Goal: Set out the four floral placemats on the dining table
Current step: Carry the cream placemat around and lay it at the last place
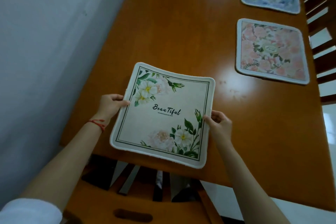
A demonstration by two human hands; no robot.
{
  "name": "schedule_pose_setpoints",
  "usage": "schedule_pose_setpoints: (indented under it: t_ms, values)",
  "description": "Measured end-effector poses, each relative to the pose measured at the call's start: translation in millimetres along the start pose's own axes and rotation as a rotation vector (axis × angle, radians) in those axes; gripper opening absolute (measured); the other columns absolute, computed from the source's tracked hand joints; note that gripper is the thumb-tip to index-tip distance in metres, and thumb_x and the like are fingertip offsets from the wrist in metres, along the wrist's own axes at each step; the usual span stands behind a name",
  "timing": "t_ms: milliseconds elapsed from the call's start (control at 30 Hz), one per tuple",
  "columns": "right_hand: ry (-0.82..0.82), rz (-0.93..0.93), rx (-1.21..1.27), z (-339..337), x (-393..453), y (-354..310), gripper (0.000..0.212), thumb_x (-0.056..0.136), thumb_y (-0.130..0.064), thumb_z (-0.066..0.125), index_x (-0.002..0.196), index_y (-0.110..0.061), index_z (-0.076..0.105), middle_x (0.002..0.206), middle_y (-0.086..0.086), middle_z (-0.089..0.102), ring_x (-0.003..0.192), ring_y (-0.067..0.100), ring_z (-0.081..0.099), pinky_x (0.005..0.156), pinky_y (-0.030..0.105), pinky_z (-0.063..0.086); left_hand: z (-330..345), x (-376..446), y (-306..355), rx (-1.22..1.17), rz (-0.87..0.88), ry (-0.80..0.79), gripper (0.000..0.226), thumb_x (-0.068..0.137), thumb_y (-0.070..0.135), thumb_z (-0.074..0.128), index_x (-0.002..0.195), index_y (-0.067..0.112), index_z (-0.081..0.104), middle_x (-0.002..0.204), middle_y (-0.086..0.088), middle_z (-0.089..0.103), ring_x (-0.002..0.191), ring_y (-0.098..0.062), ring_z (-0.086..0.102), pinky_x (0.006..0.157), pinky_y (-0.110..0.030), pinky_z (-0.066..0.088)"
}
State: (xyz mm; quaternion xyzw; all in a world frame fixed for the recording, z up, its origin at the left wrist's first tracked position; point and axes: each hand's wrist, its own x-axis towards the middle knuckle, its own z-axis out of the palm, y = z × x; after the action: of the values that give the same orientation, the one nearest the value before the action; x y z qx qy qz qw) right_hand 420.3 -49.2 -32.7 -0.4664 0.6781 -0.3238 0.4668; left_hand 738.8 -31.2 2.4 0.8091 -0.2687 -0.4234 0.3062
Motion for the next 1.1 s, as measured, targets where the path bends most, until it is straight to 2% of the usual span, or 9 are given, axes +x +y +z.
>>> schedule_pose_setpoints:
  t_ms: [200,367,500,567,667,733,867,967,1100]
  values:
    - [0.013,0.014,-0.021,19,-1,1,0.026,0.079,-0.012,0.067,0.104,-0.007,0.061,0.089,0.000,0.065,0.078,0.009,0.064,0.061,0.016,0.056,-4,16,-10,-0.011,-0.018,-0.024,0.034,0.075,0.003,0.070,0.106,-0.006,0.061,0.110,-0.021,0.064,0.087,-0.021,0.057,0.078,-0.030,0.044]
    - [0.040,0.045,-0.036,26,4,5,0.027,0.079,-0.013,0.068,0.104,-0.005,0.061,0.095,0.008,0.067,0.083,0.020,0.066,0.072,0.032,0.058,-4,28,-21,0.003,-0.035,-0.026,0.038,0.075,0.004,0.070,0.111,-0.005,0.058,0.112,-0.020,0.062,0.090,-0.021,0.056,0.082,-0.030,0.044]
    - [0.049,0.070,-0.054,27,6,9,0.028,0.079,-0.013,0.068,0.105,-0.005,0.062,0.095,0.009,0.067,0.084,0.021,0.066,0.074,0.035,0.057,-1,31,-24,0.035,0.006,-0.025,0.036,0.075,0.004,0.070,0.108,-0.006,0.060,0.101,-0.014,0.061,0.088,-0.020,0.055,0.080,-0.028,0.042]
    - [0.054,0.069,-0.063,27,6,9,0.027,0.079,-0.014,0.067,0.104,-0.006,0.062,0.094,0.007,0.067,0.083,0.020,0.066,0.072,0.031,0.057,-1,33,-24,0.065,0.042,-0.025,0.035,0.075,0.005,0.071,0.107,-0.006,0.060,0.097,-0.011,0.060,0.088,-0.020,0.055,0.079,-0.028,0.042]
    - [0.071,0.049,-0.098,28,5,8,0.026,0.079,-0.014,0.067,0.103,-0.006,0.062,0.089,0.002,0.065,0.079,0.014,0.064,0.063,0.016,0.055,-2,34,-26,0.110,0.086,-0.023,0.034,0.074,0.006,0.072,0.104,-0.005,0.061,0.094,-0.012,0.061,0.086,-0.021,0.056,0.082,-0.034,0.048]
    - [0.095,0.037,-0.117,29,5,7,0.025,0.079,-0.014,0.068,0.102,-0.006,0.062,0.087,0.000,0.063,0.073,0.007,0.062,0.058,0.009,0.052,-1,35,-29,0.150,0.123,-0.012,0.035,0.073,0.008,0.073,0.104,-0.005,0.062,0.095,-0.015,0.064,0.085,-0.021,0.057,0.080,-0.034,0.048]
    - [0.105,0.035,-0.131,30,4,7,0.027,0.079,-0.014,0.067,0.104,-0.005,0.062,0.088,-0.001,0.063,0.071,0.002,0.059,0.059,0.008,0.052,0,32,-30,0.243,0.203,0.024,0.038,0.073,0.014,0.074,0.105,-0.004,0.063,0.100,-0.019,0.067,0.084,-0.020,0.057,0.074,-0.030,0.045]
    - [0.112,0.056,-0.148,29,5,6,0.028,0.079,-0.015,0.068,0.105,-0.005,0.063,0.088,-0.001,0.063,0.071,0.003,0.059,0.060,0.012,0.053,-2,33,-32,0.255,0.217,0.025,0.038,0.074,0.016,0.073,0.106,-0.002,0.063,0.101,-0.019,0.067,0.085,-0.020,0.057,0.075,-0.030,0.045]
    - [0.104,0.112,-0.150,22,6,8,0.031,0.079,-0.016,0.068,0.108,-0.005,0.063,0.098,0.007,0.067,0.087,0.018,0.064,0.080,0.033,0.056,-8,33,-35,0.251,0.222,0.021,0.033,0.076,0.015,0.071,0.105,-0.001,0.065,0.101,-0.018,0.067,0.085,-0.020,0.058,0.077,-0.031,0.046]
